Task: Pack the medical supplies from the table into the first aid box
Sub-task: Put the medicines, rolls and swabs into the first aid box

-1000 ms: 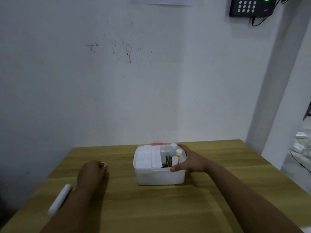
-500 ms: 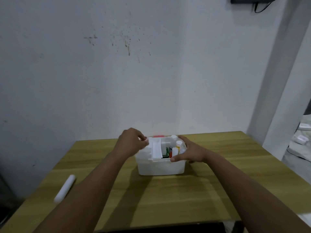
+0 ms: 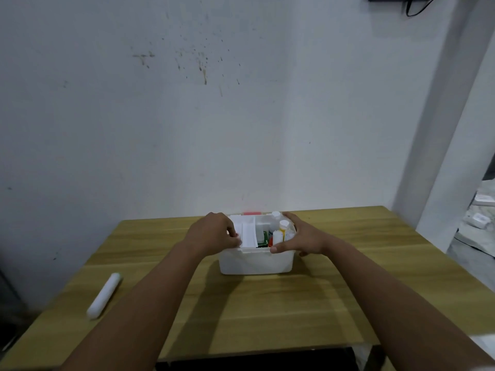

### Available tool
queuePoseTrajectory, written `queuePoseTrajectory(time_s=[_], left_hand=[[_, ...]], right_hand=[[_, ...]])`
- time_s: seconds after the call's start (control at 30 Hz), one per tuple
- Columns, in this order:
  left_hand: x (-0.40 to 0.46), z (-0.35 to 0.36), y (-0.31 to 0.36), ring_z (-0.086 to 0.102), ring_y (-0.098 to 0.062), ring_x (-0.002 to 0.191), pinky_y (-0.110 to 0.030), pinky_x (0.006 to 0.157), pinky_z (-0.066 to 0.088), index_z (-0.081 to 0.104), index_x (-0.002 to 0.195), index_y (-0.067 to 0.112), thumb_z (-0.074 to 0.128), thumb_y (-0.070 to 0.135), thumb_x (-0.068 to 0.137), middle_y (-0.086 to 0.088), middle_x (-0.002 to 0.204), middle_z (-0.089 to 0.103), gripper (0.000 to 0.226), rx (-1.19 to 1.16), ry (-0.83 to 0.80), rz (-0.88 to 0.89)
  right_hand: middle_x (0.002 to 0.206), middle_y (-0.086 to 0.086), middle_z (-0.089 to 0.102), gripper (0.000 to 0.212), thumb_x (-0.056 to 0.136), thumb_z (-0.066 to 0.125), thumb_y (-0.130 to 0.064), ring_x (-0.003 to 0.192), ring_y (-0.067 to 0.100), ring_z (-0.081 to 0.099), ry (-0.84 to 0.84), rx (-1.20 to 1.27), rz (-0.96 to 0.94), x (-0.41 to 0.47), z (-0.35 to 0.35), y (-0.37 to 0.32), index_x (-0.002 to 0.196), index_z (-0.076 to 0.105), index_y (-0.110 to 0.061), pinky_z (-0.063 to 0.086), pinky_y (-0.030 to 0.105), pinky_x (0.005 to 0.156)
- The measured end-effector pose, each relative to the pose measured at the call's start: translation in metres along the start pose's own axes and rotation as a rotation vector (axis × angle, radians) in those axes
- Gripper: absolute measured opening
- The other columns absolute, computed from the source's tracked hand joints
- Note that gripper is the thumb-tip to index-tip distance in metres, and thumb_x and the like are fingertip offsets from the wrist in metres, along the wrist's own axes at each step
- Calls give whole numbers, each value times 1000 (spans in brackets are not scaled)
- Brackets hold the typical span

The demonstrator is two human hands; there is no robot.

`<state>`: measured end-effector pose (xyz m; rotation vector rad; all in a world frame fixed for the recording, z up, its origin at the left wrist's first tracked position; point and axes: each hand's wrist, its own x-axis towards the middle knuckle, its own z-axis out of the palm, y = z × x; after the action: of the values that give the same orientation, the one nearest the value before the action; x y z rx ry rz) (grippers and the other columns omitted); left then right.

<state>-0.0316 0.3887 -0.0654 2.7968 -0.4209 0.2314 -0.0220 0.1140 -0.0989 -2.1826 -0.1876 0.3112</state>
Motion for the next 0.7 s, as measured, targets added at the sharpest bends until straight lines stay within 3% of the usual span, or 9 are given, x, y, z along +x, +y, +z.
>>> queuePoseTrajectory(time_s=[0.1,0.2,0.37,0.43,0.53,0.7], left_hand=[[-3,-3,-2,66,-6,76,-34,66,57,76,78,31,68,47,77,16,79,69,19,-26,11,-4],[-5,0,-12,66,-1,78,-35,69,57,77,79,32,67,43,80,20,81,71,15,-220,84,-50],[-19,-11,-44,63,-5,77,-29,66,51,75,90,25,63,38,88,10,88,72,17,-272,381,-289],[-34,-17,-76,64,-16,79,-32,68,52,72,90,24,61,37,83,4,89,70,18,-113,306,-472],[-65,-24,-123,62,-32,102,-38,80,52,68,105,18,61,44,73,-8,112,66,42,166,70,-751],[-98,-24,-156,55,-31,115,-38,80,44,56,121,19,68,49,72,-10,132,54,59,239,-202,-966]], right_hand=[[137,-13,53,120,58,95,-51,122,22,56,5,-10,4,1,0,0,153,22,-45,61,49,83],[137,-14,52,118,59,95,-50,122,22,56,4,-20,8,1,0,0,152,23,-46,61,48,82],[138,-13,51,120,58,95,-52,123,23,55,0,-14,20,2,1,0,153,22,-46,60,49,84],[140,-13,50,124,55,95,-55,122,23,55,1,-15,24,3,1,0,153,21,-46,61,49,83],[135,-13,51,123,60,96,-48,116,20,57,5,8,18,4,1,2,155,19,-42,61,46,79],[120,-23,51,114,66,94,-40,105,8,56,-1,13,2,4,1,2,154,22,-40,61,44,78]])
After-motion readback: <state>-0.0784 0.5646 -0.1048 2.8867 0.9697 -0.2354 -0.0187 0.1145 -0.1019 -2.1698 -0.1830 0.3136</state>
